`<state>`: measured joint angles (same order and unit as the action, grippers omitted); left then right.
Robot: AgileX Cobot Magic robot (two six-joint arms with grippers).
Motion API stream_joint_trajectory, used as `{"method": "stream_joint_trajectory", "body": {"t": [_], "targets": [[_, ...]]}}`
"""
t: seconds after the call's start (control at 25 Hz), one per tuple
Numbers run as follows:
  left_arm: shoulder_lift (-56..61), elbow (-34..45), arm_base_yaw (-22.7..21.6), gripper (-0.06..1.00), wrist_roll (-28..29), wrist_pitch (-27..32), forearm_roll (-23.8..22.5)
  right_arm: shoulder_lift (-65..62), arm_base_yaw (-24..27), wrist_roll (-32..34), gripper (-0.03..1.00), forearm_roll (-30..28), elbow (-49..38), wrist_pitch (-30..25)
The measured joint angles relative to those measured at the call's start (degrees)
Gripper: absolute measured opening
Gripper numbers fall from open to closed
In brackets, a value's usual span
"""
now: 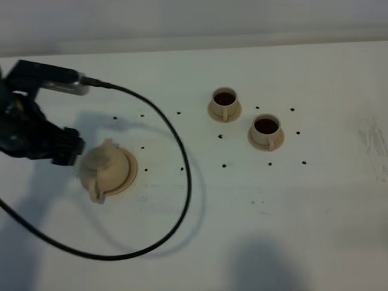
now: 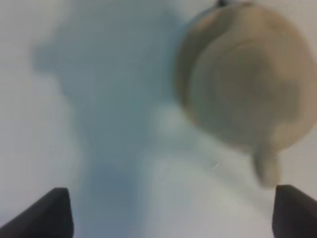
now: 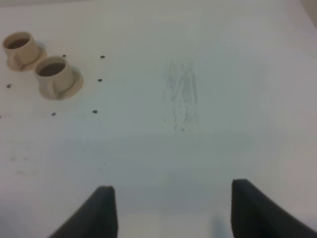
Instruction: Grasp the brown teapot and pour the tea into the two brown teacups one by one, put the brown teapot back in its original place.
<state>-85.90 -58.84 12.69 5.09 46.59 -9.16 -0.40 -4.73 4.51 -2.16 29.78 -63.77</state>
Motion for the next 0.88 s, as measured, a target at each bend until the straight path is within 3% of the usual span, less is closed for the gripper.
{"method": "stream_joint_trajectory", "body": {"t": [0.32, 0.68, 0.88], "targets": [[11.92, 0.0, -6.7, 0.08, -5.09, 9.64, -0.92, 0.0, 0.0, 0.0, 0.49, 0.0, 0.0, 0.0], [28.4, 0.0, -9.76, 0.08, -6.48, 16.2, -1.82, 0.0, 0.0, 0.0, 0.49, 0.0, 0.0, 0.0], [37.08, 0.0, -9.93, 0.08, -6.54, 19.81, 0.33, 0.0, 0.0, 0.0, 0.49, 0.0, 0.0, 0.0]]}}
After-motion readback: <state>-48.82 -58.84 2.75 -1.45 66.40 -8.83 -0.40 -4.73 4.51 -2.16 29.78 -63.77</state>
